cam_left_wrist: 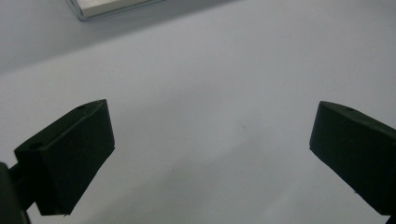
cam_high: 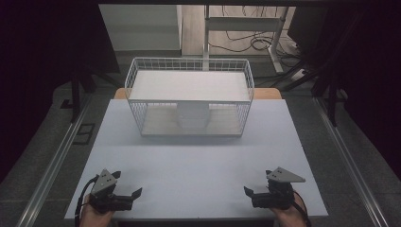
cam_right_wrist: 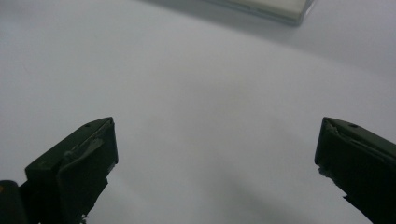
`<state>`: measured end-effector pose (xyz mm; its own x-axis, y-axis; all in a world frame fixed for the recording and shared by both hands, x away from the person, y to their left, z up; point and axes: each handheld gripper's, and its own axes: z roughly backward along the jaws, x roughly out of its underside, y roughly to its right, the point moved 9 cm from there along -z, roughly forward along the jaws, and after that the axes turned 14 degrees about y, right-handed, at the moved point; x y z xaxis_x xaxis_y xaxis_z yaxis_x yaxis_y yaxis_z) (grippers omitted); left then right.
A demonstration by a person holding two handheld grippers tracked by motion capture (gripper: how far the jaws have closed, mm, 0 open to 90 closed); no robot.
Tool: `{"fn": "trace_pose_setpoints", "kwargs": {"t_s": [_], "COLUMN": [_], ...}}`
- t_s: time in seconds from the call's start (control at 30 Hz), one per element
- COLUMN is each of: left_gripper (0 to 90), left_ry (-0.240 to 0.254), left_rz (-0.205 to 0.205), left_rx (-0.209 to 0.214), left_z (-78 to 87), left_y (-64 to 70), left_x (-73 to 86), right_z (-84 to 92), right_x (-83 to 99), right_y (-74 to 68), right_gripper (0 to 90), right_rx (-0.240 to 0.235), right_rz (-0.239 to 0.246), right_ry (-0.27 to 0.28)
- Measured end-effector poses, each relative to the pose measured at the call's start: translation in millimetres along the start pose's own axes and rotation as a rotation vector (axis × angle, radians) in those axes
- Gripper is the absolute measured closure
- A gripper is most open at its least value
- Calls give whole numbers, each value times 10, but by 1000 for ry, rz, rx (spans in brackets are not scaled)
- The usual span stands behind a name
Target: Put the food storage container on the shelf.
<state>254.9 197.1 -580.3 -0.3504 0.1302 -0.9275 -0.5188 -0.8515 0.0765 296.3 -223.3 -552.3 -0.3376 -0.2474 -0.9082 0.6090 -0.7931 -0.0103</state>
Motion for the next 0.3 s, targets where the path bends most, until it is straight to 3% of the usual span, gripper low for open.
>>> {"fn": "trace_pose_setpoints", "kwargs": {"t_s": [0.17,0.3], "left_gripper": [0,0], "left_ry": [-46,-37], "left_rz": [-31,-41], "left_rx": [-11,-12], "left_z": [-38,-43], "left_y": [7,5], "left_x": [64,53], "right_z": [17,-11], "right_x": [155,197], "right_y": [22,30], "right_gripper": [0,0], "right_rx": [10,12], "right_rz": [11,19], "right_ry": [-71,-93]}}
